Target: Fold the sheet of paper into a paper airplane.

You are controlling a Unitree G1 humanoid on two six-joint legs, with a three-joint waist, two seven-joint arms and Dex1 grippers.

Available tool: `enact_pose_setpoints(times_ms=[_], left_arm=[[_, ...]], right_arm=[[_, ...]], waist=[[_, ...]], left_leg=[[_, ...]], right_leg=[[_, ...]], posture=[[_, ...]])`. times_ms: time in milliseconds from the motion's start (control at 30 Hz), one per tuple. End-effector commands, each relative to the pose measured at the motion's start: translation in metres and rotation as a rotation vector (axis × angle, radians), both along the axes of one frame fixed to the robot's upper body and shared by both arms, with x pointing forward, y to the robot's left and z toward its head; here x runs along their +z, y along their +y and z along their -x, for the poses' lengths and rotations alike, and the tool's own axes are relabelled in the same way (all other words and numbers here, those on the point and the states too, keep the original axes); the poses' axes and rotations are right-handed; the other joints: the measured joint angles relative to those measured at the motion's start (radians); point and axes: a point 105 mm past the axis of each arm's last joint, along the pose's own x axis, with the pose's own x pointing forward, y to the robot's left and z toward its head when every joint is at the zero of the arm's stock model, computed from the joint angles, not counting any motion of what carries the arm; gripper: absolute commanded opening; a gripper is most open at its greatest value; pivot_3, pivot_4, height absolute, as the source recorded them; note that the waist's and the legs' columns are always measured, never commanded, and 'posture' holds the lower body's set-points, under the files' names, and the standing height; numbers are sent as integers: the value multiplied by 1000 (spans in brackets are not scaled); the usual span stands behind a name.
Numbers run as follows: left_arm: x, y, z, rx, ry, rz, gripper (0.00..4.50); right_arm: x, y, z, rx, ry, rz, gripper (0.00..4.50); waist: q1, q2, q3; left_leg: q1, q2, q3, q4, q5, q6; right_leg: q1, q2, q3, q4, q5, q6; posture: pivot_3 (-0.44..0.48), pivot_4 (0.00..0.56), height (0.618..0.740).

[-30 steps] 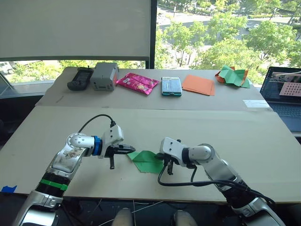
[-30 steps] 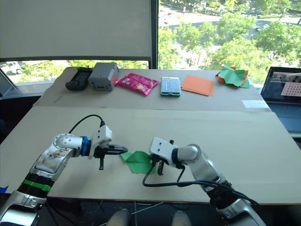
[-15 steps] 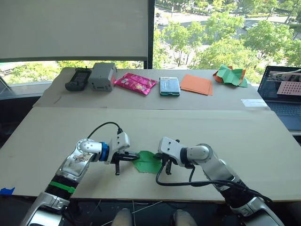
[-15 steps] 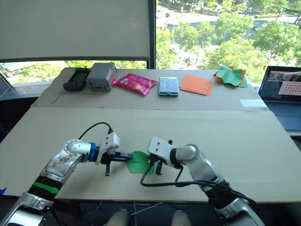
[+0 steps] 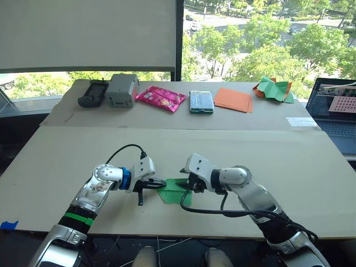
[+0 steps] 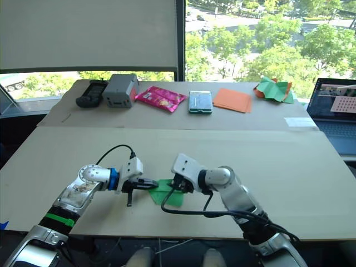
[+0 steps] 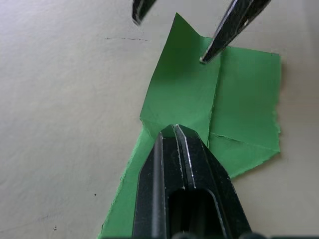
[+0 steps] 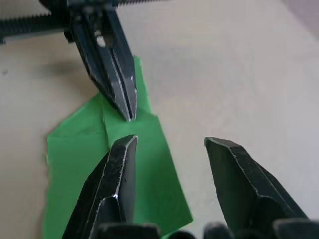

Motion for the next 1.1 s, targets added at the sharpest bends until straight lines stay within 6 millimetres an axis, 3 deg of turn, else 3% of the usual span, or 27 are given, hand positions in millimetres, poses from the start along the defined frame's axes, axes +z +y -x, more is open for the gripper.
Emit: enact_pose_setpoints(times_ms=[33,267,700,867,1100], left_arm=[[-11,4,4,7,22,-50,0],[-11,3,6,13,10,-54,0],[-12,5,12,17,4,-63,0],[-13,6,12,18,2,-67,0],[-15,7,12,19,2,-73,0]], right_arm=[[20,15,13,64,-71,-49,2238],[-25,16,22,96,2,81,51],[-61,9,18,64,94,144,51],[-84,-2,18,-13,235,202,51],[-99,-14,15,-93,336,243,51]], waist=[[0,0,0],[0,0,-1],[-1,1,-2],[-2,2,-6],[-4,6,-12]], left_leg=[[0,0,0,0,0,0],[0,0,0,0,-1,-1],[0,0,0,0,-1,-1],[1,0,0,0,-1,-2],[2,0,0,0,-4,-7]], right_leg=[[0,0,0,0,0,0],[0,0,0,0,0,0],[0,0,0,0,0,0],[0,0,0,0,0,0],[0,0,0,0,0,0]], posture=[[0,150,706],[0,150,706],[0,150,706],[0,150,706],[0,150,706]])
